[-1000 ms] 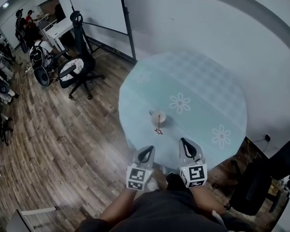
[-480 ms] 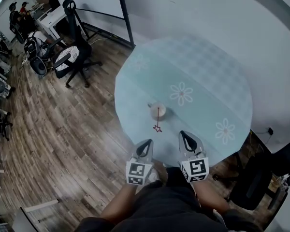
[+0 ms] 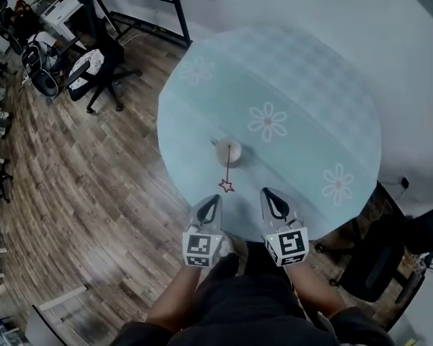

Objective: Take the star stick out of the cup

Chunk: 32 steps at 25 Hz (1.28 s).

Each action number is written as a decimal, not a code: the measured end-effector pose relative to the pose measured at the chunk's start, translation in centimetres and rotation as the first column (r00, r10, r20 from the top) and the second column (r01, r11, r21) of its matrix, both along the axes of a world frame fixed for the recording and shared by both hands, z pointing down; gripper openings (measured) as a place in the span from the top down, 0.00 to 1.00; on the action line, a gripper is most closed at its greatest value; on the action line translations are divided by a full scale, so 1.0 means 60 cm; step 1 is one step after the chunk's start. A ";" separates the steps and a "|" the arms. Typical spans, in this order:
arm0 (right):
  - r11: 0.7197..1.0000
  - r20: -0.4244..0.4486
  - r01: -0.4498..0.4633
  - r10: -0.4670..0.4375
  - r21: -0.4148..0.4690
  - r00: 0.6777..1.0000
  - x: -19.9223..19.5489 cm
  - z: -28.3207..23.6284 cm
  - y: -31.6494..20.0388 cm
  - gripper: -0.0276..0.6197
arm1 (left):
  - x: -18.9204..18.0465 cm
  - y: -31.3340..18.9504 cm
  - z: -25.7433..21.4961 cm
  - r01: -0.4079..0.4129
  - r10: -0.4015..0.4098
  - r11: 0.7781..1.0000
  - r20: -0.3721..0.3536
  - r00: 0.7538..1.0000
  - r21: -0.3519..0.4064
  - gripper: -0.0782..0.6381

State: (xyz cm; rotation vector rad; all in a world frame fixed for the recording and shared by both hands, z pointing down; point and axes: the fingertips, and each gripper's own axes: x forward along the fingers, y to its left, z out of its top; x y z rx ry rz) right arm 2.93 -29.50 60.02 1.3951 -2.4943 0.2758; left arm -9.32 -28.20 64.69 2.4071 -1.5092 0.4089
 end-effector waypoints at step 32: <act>0.994 0.033 0.087 -0.085 -0.060 0.996 -0.002 0.065 -0.079 0.95 | 0.053 -0.120 0.029 -0.030 0.017 0.992 0.102 0.995 0.123 0.72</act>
